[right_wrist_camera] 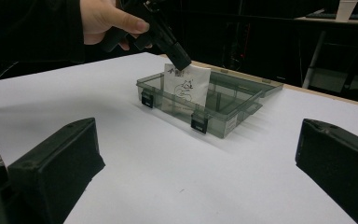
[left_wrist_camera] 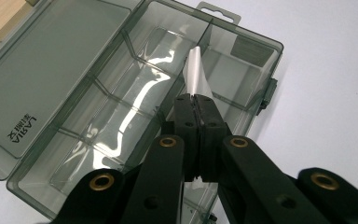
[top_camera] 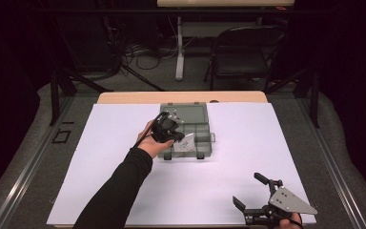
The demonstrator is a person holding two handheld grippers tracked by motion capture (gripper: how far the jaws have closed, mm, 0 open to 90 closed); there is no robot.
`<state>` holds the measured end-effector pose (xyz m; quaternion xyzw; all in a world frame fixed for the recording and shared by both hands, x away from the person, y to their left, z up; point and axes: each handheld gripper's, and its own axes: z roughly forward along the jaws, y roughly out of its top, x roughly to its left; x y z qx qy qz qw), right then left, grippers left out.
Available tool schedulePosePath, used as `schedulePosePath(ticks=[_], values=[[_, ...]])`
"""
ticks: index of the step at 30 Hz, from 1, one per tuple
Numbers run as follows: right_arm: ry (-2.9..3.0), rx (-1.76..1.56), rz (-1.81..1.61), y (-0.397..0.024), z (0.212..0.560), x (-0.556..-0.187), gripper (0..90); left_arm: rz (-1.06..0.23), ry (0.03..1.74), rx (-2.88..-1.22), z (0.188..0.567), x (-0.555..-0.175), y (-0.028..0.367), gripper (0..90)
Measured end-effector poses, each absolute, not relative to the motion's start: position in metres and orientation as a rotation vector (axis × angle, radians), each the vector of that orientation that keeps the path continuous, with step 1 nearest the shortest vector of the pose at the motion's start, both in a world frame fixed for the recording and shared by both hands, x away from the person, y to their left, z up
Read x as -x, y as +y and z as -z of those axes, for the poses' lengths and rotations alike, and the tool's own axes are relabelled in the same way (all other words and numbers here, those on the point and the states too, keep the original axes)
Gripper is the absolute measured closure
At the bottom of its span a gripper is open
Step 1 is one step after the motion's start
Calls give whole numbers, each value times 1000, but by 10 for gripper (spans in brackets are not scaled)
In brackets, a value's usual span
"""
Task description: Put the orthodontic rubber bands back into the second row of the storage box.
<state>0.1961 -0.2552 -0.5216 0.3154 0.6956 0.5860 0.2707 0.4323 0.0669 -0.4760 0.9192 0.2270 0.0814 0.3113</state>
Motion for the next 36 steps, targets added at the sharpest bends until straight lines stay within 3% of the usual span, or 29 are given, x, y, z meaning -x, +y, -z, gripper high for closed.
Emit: schedulePosePath(ticks=[19,36], values=[[1877,-849,-1577,-255,522,-196,0,-224,627,-2422,477,-434,69,858],[1879,-850,-1575,-255,522,-196,0,-294,713,-2382,476,-436,74,599]])
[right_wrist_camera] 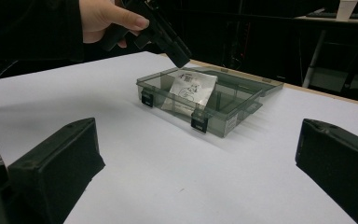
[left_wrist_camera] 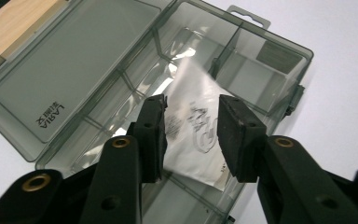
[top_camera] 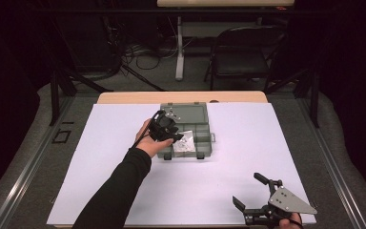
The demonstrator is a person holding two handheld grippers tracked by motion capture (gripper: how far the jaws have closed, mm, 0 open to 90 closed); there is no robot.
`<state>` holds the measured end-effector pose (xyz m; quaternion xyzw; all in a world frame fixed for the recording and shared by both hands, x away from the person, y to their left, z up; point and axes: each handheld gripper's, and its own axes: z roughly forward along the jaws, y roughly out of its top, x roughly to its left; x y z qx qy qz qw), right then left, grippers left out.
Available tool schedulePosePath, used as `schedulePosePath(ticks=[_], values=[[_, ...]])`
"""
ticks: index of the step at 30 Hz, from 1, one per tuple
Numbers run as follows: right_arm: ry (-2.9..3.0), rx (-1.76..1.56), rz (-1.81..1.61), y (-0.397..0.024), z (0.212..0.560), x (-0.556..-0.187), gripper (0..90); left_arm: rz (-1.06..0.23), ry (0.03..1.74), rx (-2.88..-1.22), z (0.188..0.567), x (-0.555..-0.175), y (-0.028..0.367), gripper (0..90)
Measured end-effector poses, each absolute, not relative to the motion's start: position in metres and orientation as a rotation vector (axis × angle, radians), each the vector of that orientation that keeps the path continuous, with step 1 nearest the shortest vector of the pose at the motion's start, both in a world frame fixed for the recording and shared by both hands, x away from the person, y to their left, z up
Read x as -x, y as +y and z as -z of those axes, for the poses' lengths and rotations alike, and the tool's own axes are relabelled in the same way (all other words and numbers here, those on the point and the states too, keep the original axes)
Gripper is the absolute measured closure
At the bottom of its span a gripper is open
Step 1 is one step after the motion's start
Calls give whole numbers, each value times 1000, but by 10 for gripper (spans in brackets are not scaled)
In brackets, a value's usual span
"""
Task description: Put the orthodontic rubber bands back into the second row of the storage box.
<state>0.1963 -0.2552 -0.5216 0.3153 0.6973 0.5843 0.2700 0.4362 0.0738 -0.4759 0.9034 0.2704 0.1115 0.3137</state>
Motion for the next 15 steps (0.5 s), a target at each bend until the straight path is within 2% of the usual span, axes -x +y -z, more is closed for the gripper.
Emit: schedulePosePath(ticks=[7,15], values=[[1875,-854,-1577,-255,522,-197,0,-313,770,-2347,476,-439,78,484],[1882,-853,-1569,-256,523,-197,0,-296,814,-2297,473,-438,86,449]])
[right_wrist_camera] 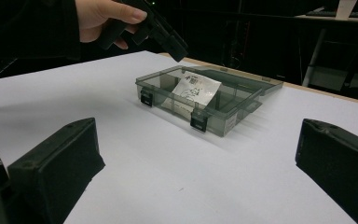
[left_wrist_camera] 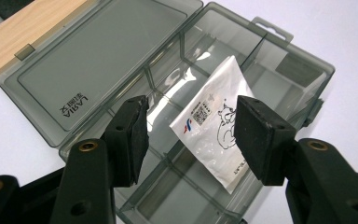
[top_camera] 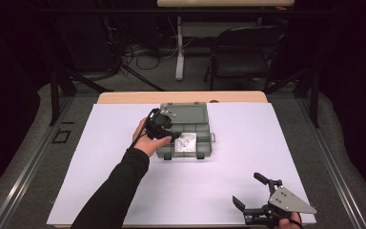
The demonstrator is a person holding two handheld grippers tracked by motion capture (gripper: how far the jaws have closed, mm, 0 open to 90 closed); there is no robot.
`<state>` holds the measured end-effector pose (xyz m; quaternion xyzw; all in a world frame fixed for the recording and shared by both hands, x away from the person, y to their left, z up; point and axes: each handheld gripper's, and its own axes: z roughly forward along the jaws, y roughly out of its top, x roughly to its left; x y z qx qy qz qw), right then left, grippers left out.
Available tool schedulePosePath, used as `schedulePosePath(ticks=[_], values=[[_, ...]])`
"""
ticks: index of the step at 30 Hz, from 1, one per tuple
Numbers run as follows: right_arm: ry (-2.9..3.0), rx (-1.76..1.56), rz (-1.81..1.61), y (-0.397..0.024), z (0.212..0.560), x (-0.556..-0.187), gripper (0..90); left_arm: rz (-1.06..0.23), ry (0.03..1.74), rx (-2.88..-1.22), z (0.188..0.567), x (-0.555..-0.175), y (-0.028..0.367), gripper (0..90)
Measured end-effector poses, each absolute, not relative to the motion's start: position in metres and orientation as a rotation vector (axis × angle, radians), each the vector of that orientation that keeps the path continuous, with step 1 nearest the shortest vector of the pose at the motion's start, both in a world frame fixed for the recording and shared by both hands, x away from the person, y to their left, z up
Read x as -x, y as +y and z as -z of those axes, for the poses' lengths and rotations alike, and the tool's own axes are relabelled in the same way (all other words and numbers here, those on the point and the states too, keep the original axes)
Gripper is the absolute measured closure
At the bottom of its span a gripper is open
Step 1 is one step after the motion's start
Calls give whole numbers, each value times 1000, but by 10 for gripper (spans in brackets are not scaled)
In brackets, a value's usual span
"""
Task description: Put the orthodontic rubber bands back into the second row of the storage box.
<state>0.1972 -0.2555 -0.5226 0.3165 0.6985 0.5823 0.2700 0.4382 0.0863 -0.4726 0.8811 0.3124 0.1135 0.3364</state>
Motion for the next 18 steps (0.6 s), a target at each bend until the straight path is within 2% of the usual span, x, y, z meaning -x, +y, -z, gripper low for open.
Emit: schedulePosePath(ticks=[11,18], values=[[1883,-870,-1568,-257,524,-198,0,-291,780,-2209,463,-430,95,426],[1883,-874,-1569,-257,524,-197,0,-270,771,-2173,458,-426,99,328]])
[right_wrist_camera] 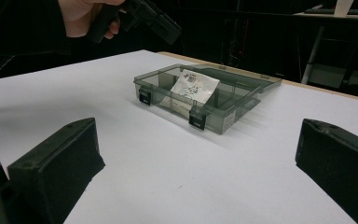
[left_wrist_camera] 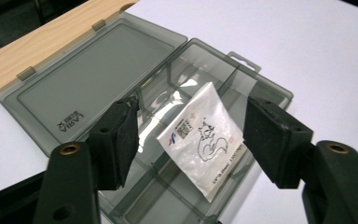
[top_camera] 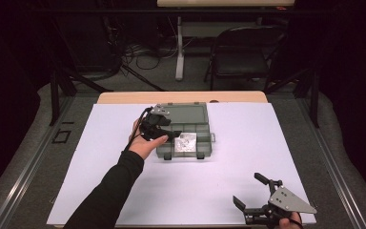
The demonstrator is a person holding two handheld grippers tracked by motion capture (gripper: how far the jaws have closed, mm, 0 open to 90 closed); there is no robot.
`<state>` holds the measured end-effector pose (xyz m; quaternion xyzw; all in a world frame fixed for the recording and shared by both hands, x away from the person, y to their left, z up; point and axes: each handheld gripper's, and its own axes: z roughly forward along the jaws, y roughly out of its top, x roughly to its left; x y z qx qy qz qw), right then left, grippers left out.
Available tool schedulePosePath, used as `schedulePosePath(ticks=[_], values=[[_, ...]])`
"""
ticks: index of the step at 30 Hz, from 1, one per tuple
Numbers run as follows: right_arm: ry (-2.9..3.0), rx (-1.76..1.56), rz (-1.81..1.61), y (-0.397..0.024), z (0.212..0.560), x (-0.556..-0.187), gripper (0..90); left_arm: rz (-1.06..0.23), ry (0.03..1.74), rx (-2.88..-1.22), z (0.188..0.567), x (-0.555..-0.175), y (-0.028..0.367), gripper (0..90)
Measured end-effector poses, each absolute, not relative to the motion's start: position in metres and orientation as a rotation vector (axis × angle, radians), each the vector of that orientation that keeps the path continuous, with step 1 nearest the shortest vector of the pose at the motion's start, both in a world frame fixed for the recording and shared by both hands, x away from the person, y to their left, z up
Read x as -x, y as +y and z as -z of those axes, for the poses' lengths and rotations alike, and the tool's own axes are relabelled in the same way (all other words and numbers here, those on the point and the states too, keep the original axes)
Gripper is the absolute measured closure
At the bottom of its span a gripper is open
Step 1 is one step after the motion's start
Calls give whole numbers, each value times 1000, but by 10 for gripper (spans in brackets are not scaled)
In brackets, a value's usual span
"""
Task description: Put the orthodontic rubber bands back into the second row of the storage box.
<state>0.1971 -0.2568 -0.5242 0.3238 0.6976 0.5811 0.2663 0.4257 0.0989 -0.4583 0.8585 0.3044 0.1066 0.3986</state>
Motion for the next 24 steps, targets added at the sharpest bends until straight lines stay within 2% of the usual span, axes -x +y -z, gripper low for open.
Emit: schedulePosePath(ticks=[5,17,20,24], values=[[1882,-866,-1567,-256,524,-197,0,-238,769,-2148,457,-424,100,253],[1892,-864,-1566,-253,524,-196,0,-270,800,-2107,454,-414,112,250],[1887,-857,-1565,-253,524,-197,0,-278,803,-2103,452,-412,115,204],[1889,-862,-1564,-253,524,-197,0,-285,802,-2059,449,-405,122,186]])
